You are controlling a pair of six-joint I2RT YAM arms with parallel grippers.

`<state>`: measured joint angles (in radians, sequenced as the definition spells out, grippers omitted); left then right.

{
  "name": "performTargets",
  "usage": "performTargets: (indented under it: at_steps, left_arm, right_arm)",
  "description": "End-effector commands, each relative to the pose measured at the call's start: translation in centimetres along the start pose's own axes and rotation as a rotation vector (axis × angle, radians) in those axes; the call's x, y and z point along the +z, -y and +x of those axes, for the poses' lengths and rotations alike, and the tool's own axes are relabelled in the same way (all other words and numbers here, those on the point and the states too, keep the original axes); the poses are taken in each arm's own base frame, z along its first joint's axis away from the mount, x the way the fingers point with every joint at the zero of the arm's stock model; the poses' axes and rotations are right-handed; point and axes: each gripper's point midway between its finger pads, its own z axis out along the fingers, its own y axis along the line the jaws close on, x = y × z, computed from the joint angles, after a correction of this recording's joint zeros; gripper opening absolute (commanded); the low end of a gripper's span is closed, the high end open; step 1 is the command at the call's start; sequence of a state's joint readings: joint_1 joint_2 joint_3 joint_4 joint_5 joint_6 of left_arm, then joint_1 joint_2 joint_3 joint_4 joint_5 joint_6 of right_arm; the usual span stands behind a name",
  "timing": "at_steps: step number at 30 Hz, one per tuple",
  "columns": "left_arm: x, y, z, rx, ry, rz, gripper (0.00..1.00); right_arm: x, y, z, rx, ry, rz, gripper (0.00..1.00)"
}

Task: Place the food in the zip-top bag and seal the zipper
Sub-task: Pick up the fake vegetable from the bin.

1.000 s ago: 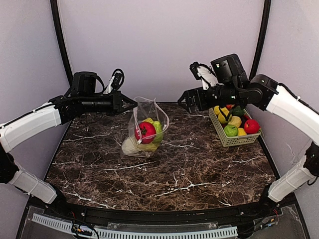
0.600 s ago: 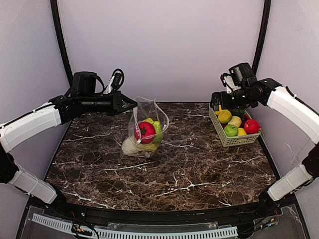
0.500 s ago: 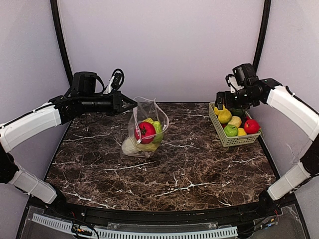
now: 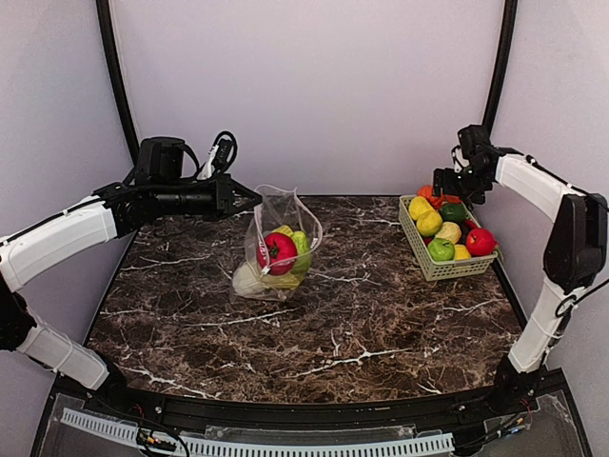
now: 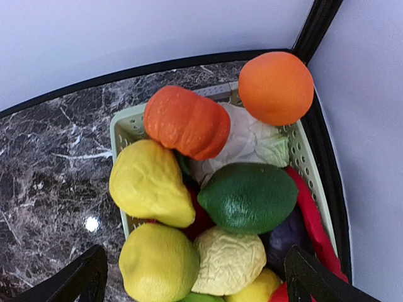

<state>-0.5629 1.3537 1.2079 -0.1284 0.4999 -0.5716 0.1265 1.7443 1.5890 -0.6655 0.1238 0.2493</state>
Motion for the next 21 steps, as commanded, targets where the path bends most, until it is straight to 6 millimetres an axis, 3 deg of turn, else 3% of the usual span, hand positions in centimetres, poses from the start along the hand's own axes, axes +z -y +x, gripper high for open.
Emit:
performTargets:
  at_steps: [1,11,21]
  left_arm:
    - [-0.5,0.0,-0.4,0.018,0.015,-0.004,0.01]
    - [-0.3,-0.4,-0.1,0.007,0.008,-0.005,0.01]
    - [-0.5,-0.9,0.5,-0.002,0.003,-0.015,0.01]
  right_arm:
    - [1.4,-0.3,-3.6,0.035,0.074,-0.019,0.96]
    - [6.7,-0.9,-5.6,0.072,0.060,-0.022,0.97]
    - [10.7,-0.8,-5.7,0.125,0.031,0.010,0.98]
